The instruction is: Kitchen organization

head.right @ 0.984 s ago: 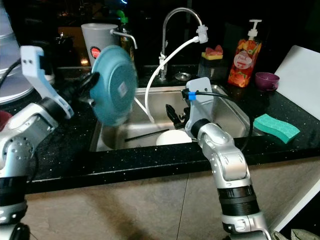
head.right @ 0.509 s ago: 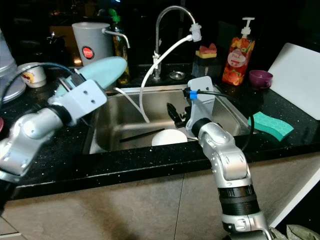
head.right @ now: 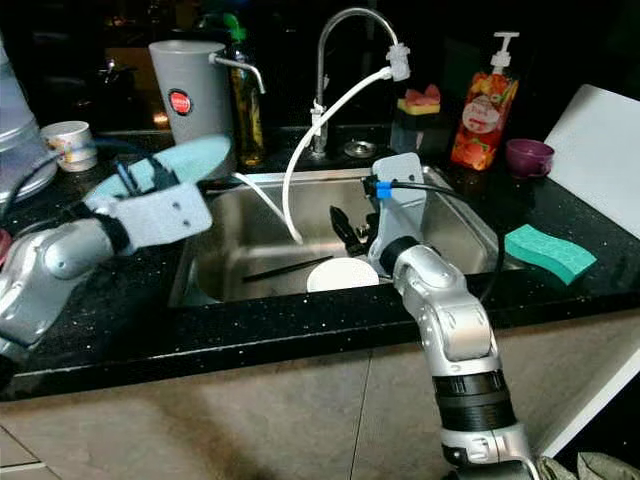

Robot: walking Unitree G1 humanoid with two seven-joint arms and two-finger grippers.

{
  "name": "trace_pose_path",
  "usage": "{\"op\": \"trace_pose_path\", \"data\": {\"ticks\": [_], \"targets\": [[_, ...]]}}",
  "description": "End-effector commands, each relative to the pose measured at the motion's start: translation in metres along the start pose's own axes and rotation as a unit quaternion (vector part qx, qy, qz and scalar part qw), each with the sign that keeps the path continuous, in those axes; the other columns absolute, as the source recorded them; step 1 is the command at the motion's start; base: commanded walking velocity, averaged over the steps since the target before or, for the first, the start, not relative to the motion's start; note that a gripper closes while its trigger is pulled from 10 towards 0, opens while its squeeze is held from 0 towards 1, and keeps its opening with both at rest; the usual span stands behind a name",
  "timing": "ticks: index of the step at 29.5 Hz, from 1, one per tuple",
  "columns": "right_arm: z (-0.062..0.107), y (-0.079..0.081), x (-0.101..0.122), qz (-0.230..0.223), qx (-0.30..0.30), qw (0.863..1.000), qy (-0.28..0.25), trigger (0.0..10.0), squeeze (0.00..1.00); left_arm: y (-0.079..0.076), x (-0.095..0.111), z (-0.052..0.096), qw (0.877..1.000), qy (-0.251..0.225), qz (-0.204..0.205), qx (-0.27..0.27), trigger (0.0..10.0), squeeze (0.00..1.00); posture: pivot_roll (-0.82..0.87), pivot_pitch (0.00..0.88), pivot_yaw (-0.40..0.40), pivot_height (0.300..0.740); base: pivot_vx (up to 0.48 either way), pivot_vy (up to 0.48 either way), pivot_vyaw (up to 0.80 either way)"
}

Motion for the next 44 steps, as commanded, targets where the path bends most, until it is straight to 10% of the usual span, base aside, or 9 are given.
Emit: {"op": "trace_pose_path", "data": {"ticks": [1,10,11,16,17,25,38,43,44], "targets": [[-0.001,0.002,-0.001,-0.002,0.003,1.0,0.001,10.0,0.0,-0.017,-0.007,0.005,0.999,0.011,0.001,-0.053,10.0,0.0,0.07,0.099,-0.033,0.74,0.0,0.0,0.0],[-0.003,0.003,0.0,-0.004,0.005,1.0,0.0,10.0,0.0,-0.031,0.014,0.01,0.994,-0.036,0.046,-0.097,10.0,0.04,0.07,0.1,-0.034,0.74,0.0,0.0,0.0],[-0.003,0.003,-0.001,-0.004,0.005,1.0,0.001,10.0,0.0,-0.031,0.013,0.01,0.994,-0.033,0.05,-0.097,10.0,1.0,0.07,0.1,-0.034,0.74,0.0,0.0,0.0],[-0.003,0.003,-0.001,-0.005,0.005,1.0,0.001,10.0,0.0,-0.025,0.017,0.009,0.993,-0.037,0.08,-0.085,10.0,1.0,0.07,0.101,-0.035,0.74,0.0,0.0,0.0],[-0.003,0.002,-0.001,-0.005,0.005,1.0,0.001,10.0,0.0,-0.023,0.02,0.009,0.992,-0.041,0.09,-0.082,10.0,0.0,0.07,0.101,-0.035,0.74,0.0,0.0,0.0],[-0.003,0.002,-0.001,-0.005,0.006,1.0,0.001,10.0,0.0,-0.008,0.037,0.012,0.974,-0.083,0.202,-0.065,10.0,0.0,0.07,0.101,-0.036,0.74,0.0,0.0,0.0],[-0.003,0.003,-0.002,-0.006,0.006,1.0,0.003,10.0,0.0,0.017,-0.027,-0.003,0.829,0.084,0.544,0.099,10.0,0.0,0.08,0.105,-0.036,0.74,0.0,0.0,0.0],[-0.003,0.003,-0.003,-0.006,0.007,1.0,0.003,10.0,0.0,0.001,-0.08,0.013,0.697,0.211,0.662,0.179,10.0,0.0,0.08,0.107,-0.033,0.74,0.0,0.0,0.0],[-0.003,0.003,-0.003,-0.006,0.006,1.0,0.003,10.0,0.0,-0.011,-0.099,0.025,0.638,0.258,0.697,0.201,10.0,0.0,0.08,0.107,-0.033,0.74,0.0,0.0,0.0]]}}
Point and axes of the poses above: a point about 5 cm out from each wrist's last joint towards the gripper, its own z axis pointing back from the gripper into the wrist, its own x axis along the axis of the wrist's last joint, y = z × x, the point moved 5 cm from there along -z, pointing out of the wrist towards the gripper, and after that the axes turned 15 degrees about -z, right-handed, at the moved point
